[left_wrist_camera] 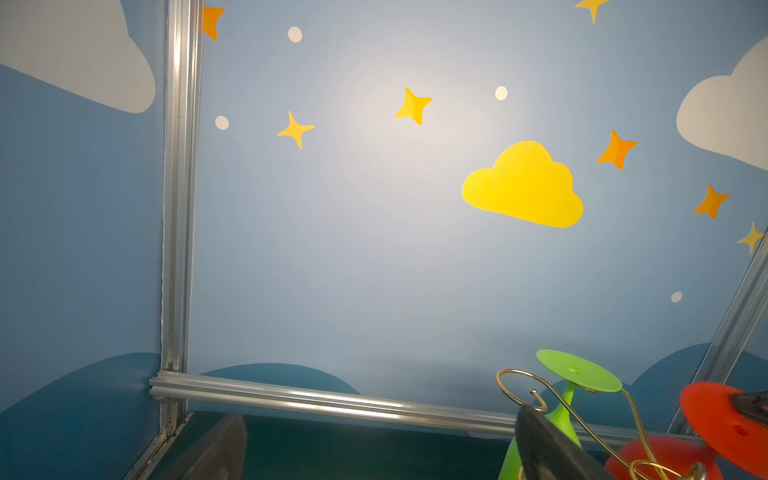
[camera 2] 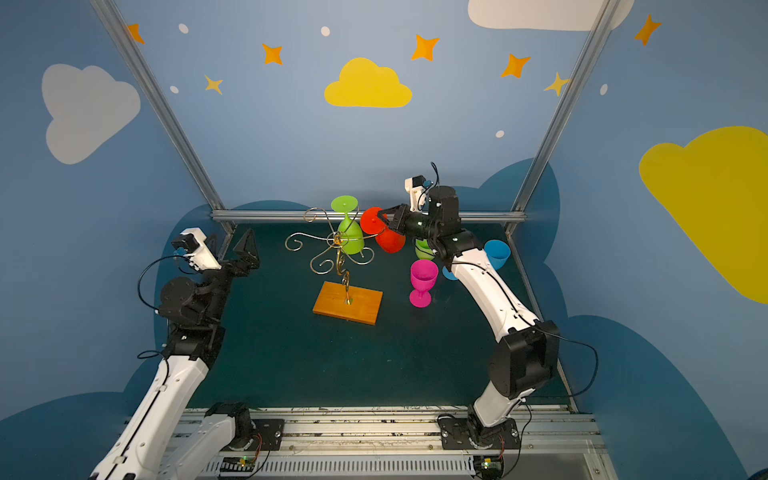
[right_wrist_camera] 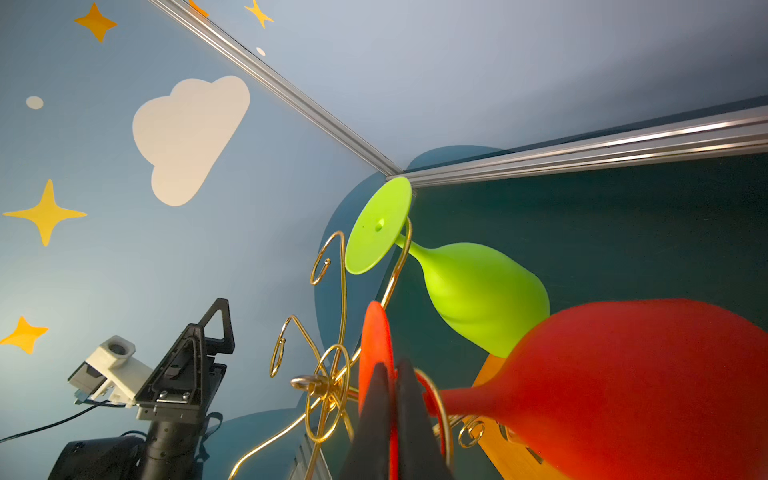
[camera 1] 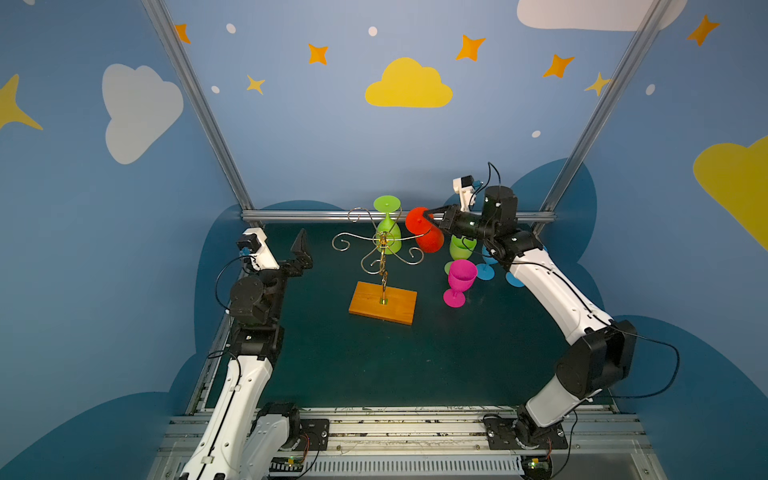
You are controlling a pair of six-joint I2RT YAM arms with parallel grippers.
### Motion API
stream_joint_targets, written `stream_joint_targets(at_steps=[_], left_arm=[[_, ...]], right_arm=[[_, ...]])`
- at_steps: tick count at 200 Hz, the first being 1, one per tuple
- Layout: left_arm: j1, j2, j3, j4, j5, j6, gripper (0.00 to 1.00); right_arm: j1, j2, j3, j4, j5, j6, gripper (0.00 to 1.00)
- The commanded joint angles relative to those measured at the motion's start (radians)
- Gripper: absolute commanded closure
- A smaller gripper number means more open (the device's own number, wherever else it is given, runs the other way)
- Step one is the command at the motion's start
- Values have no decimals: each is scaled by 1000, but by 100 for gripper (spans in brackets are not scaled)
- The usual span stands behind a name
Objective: Take the wine glass off the wine glass rack
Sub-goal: 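Close the right gripper on the foot of the red glass, then lift the red glass up and off the rack hook with the right gripper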
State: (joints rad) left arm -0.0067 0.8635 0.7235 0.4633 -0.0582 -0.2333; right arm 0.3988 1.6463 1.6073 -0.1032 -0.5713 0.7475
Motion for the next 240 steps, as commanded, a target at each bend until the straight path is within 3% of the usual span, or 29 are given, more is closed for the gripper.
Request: stream_joint_targets(at_steps=[1, 49, 240], left_arm=[[0, -14, -9, 11, -8, -4, 1], [-1, -15, -9, 10, -8, -4, 1], [-3, -20, -9, 10, -12, -3, 1]], right_arm=[[-12, -53, -19, 77, -31, 49, 100], [-31, -76, -69, 154, -64, 125, 100], [19, -155, -184, 180, -96, 143, 100]])
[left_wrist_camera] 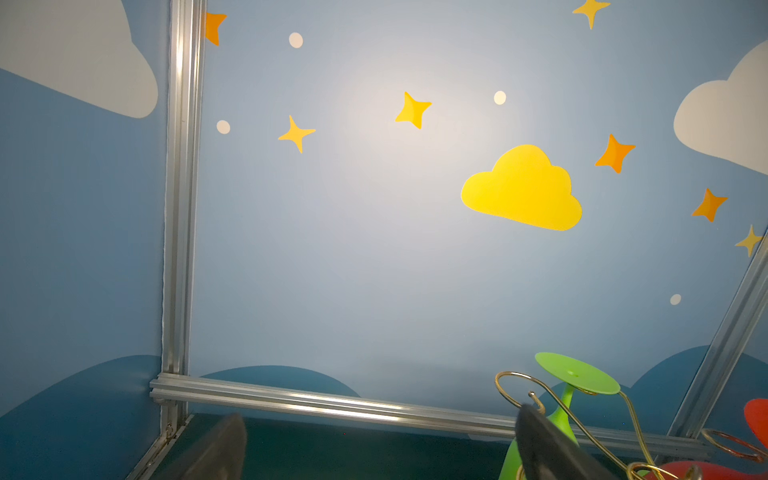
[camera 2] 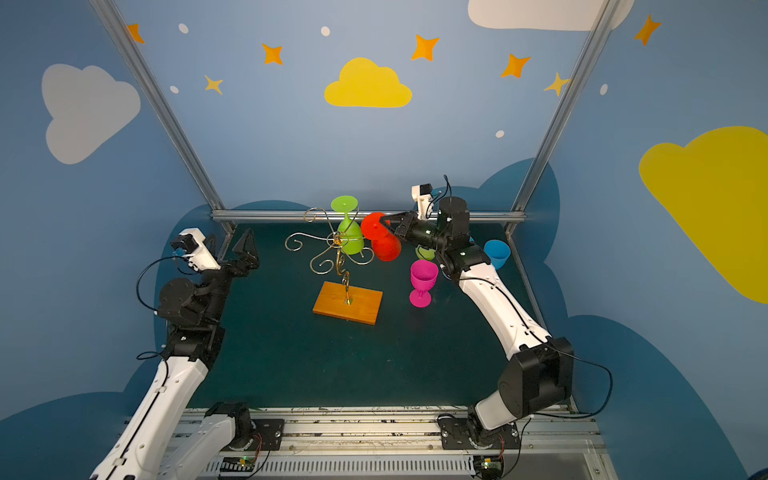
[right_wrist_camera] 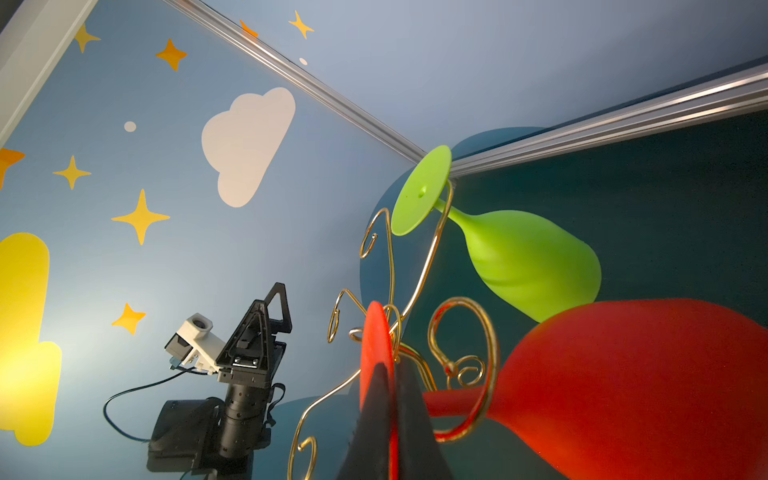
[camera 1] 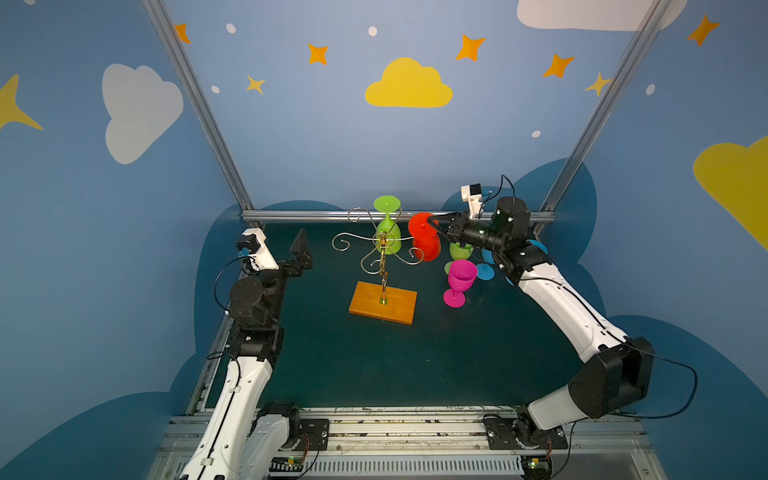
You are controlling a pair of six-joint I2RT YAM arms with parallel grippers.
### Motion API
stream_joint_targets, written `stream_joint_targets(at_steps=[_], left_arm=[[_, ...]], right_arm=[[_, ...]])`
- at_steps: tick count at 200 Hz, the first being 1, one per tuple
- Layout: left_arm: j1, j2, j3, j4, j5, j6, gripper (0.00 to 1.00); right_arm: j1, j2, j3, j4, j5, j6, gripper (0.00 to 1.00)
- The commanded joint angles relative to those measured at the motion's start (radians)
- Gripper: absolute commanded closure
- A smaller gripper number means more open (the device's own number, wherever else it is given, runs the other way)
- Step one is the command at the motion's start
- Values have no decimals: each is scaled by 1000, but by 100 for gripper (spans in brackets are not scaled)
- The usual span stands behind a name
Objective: Take the wine glass off the wine glass rack
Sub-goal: 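Lift the red glass up and off the rack hook with the right gripper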
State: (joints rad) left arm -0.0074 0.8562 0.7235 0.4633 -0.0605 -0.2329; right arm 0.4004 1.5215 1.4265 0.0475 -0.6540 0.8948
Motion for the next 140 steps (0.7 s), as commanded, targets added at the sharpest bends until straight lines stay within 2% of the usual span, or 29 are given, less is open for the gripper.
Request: stream_joint_targets(at_steps=[1, 64, 140], left_arm=[[-3, -14, -9, 10, -10, -3, 1], [-2, -16, -9, 10, -12, -2, 1], [-2, -20, -9, 9, -15, 3, 1]], right_arm=[[17, -29, -4, 29, -13, -4, 100], [56, 21, 45, 30, 6, -11, 100], [51, 119, 154, 32, 31, -17, 100]])
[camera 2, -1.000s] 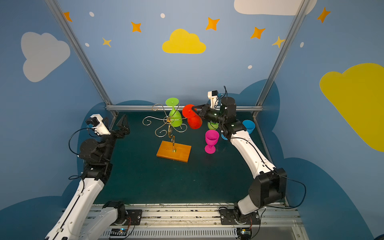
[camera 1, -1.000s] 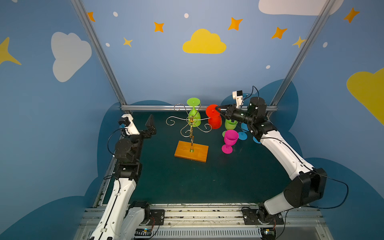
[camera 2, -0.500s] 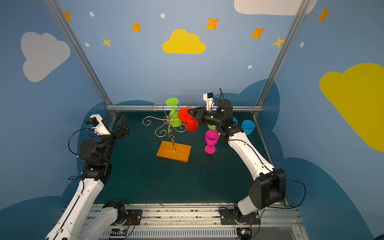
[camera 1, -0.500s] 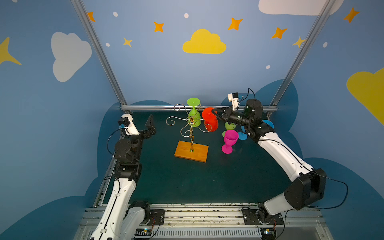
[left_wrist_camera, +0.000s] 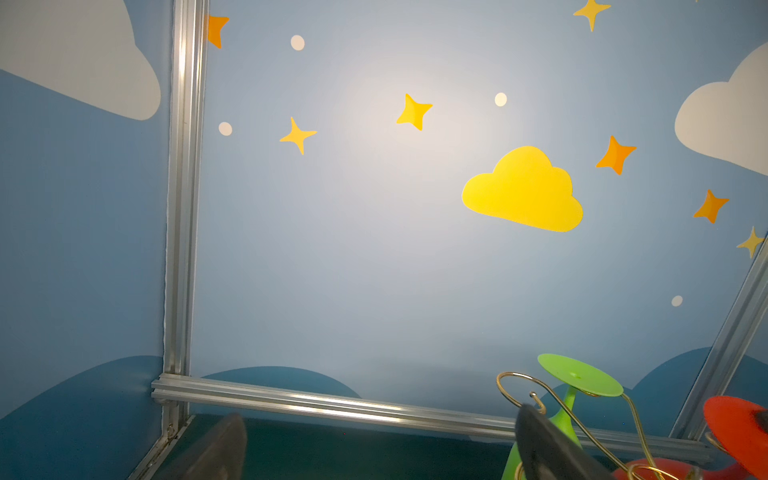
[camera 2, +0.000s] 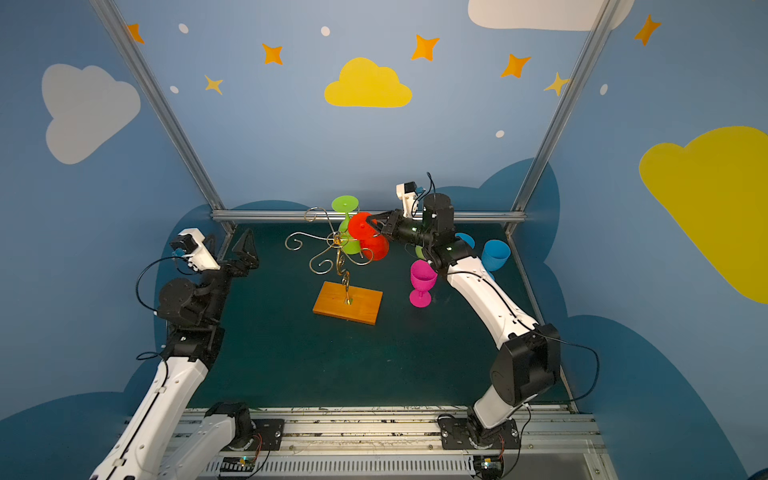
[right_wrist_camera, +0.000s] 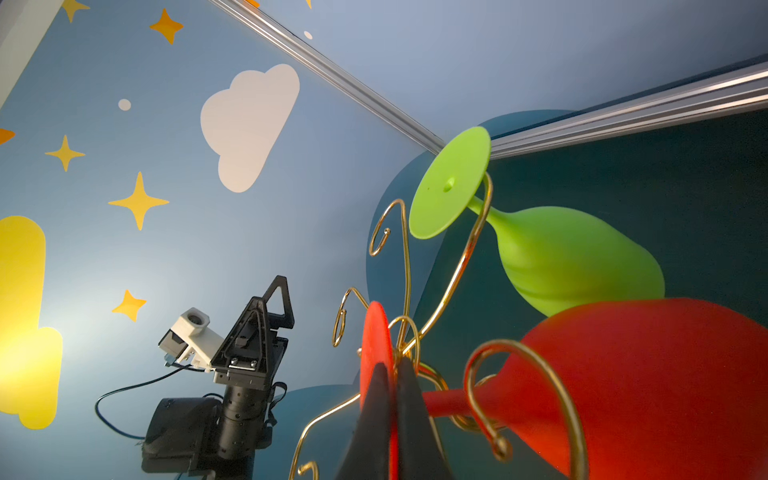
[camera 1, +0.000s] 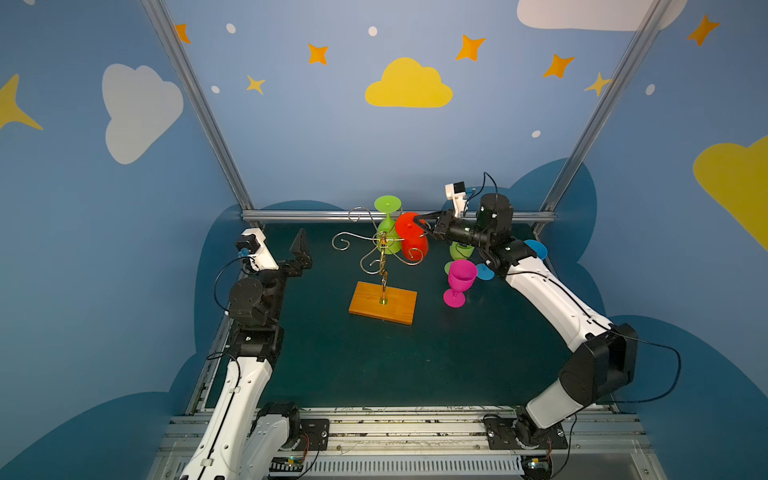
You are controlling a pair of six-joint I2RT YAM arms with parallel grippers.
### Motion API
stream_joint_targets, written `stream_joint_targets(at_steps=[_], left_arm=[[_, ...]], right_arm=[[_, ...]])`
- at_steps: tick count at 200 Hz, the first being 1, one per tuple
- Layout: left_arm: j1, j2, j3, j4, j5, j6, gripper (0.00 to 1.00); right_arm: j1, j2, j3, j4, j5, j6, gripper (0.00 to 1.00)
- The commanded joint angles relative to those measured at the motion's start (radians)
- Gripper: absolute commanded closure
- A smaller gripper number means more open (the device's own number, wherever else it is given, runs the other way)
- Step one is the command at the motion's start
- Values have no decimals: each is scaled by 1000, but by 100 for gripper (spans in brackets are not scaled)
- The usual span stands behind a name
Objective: Take the wine glass off the wine glass rack
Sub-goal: 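Lift the red glass up and off the rack hook with the right gripper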
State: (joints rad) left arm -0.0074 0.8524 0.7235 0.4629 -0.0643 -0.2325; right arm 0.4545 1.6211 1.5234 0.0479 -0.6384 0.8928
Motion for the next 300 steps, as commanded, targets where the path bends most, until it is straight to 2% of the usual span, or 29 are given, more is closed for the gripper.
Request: stream_joint_targets(at_steps=[1, 121, 166, 207, 252, 271, 300], left_arm=[[-2, -15, -9, 10, -11, 2, 1], [-2, -18, -9, 8, -12, 4, 1], [-3, -18, -9, 8, -12, 3, 1], [-12, -28, -3, 4, -8, -21, 1], [-19, -60, 66, -56, 165, -80, 4], [-19, -75, 91, -73, 289, -137, 6], [-29, -66, 178, -150, 545, -223, 11]], right_arm=[[-3, 21, 58, 33, 15, -15, 100], [-105, 19, 64, 88, 15, 31, 100], [-150, -35, 39, 76, 6, 25, 100], [-180, -145, -21, 44, 6, -9, 100], [-181, -313, -72, -88, 34, -126, 100], [-180, -394, -105, -133, 60, -170, 100], [-176, -504, -141, -185, 79, -225, 100]])
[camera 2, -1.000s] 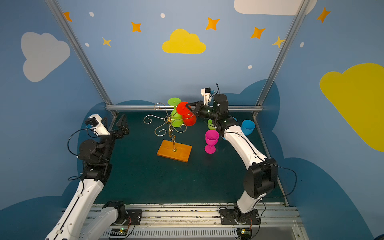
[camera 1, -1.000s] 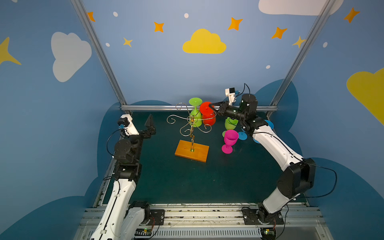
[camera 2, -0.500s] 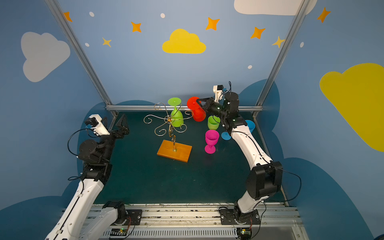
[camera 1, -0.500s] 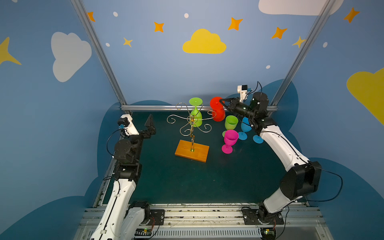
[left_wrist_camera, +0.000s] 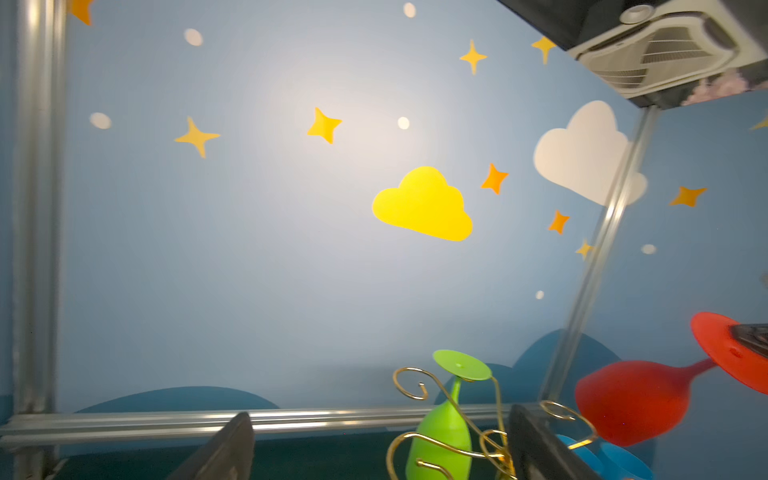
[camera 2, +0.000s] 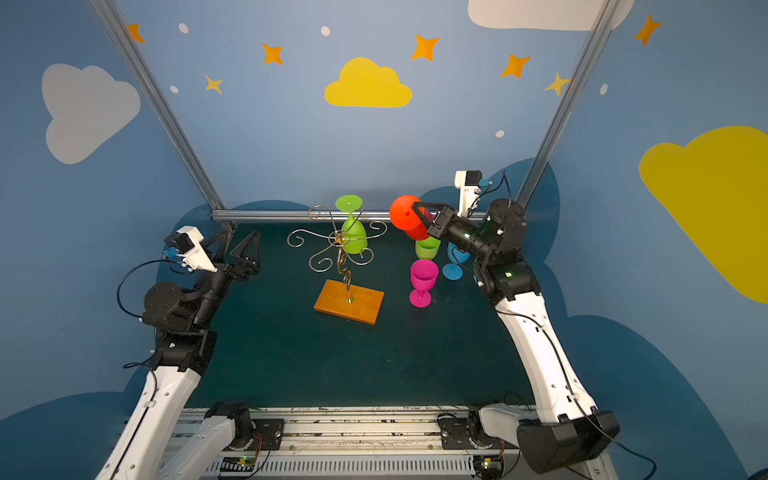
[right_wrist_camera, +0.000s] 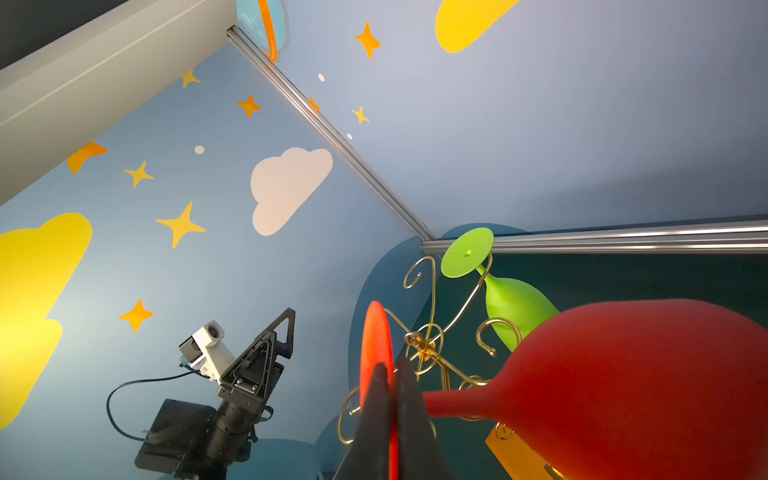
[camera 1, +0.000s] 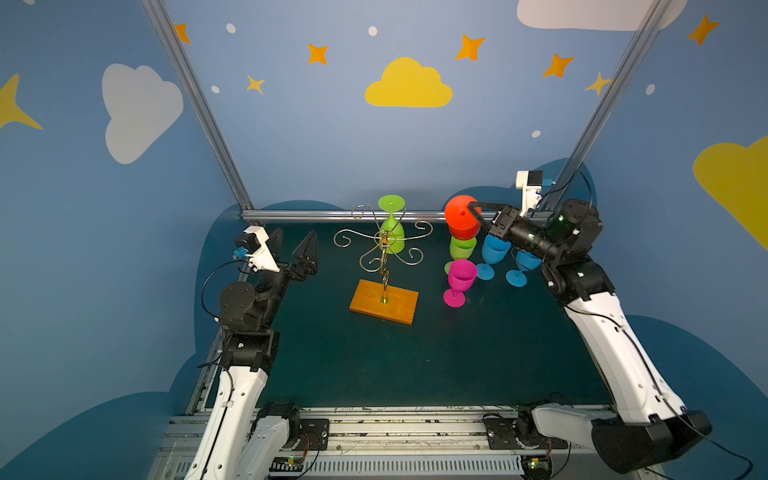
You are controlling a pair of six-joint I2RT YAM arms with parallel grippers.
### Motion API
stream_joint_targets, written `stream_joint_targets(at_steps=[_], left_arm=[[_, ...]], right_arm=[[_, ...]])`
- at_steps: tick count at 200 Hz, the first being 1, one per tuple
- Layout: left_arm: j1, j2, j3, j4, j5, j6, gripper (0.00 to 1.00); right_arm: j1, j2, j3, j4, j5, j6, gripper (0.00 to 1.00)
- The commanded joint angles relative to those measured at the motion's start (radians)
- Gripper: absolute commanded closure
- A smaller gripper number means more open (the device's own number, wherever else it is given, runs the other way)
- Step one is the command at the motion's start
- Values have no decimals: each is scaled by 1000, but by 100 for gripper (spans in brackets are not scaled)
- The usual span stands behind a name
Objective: Take the wine glass off the wine glass rack
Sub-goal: 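Lift the red glass up and off the rack hook with the right gripper, then bring the red glass over the rack while the left gripper reaches its bowl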
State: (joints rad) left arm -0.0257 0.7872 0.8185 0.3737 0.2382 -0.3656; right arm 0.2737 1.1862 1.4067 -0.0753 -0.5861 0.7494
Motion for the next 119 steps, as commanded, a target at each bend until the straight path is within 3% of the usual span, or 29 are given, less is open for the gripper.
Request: stream_joint_targets(at_steps=[1, 30, 46, 84, 119], left_arm=[[-11, 0, 89, -64, 250, -93, 12], [-40, 80, 206, -98, 497, -205, 19], [-85, 129, 247, -88, 571, -261, 23], [-280, 219, 304, -123, 574, -201, 28], [-391, 324, 372, -119, 572, -195, 33]], right_arm=[[5, -72, -25, -65, 28, -83, 100], [13, -149, -40, -108, 35, -145, 100], [17, -167, -35, -127, 15, -193, 100], [28, -166, 15, -194, -47, -247, 100], [82, -168, 37, -204, -60, -269, 100]])
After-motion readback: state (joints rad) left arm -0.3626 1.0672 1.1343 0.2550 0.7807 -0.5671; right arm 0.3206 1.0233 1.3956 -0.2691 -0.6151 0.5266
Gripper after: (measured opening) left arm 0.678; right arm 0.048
